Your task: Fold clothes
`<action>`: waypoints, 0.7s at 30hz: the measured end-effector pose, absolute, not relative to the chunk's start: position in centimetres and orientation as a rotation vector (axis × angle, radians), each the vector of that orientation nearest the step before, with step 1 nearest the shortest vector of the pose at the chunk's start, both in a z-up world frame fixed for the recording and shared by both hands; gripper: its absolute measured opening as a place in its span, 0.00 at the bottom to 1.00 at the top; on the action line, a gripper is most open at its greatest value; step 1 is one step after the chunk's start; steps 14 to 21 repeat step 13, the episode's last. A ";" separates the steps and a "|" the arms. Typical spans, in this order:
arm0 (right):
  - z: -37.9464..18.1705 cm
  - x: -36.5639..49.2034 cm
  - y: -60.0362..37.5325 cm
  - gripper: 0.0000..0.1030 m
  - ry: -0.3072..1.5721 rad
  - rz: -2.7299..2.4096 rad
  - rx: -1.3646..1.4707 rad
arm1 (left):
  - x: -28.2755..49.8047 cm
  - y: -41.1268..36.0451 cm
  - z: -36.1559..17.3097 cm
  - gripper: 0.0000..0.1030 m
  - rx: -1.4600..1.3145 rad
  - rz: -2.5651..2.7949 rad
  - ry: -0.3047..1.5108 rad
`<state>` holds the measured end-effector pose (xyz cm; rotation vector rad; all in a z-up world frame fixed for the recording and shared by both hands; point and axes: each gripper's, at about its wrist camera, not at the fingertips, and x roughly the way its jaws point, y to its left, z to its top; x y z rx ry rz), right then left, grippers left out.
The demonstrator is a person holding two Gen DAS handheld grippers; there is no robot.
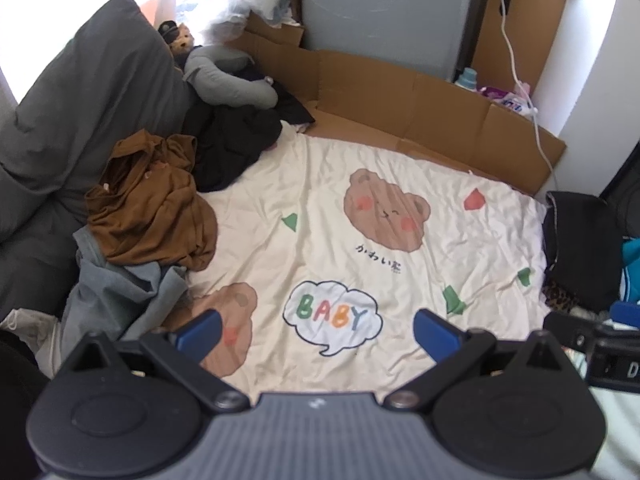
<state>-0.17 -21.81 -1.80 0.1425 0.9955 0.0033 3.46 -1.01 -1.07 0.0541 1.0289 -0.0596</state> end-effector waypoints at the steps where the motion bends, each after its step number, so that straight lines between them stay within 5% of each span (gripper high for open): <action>1: -1.8 -0.2 -21.9 1.00 0.996 0.001 0.142 | 3.5 -1.1 -1.2 1.00 0.053 -0.061 1.031; 21: -2.3 0.0 -22.1 1.00 1.004 -0.009 0.138 | 3.7 -1.1 -2.0 1.00 0.069 -0.047 1.052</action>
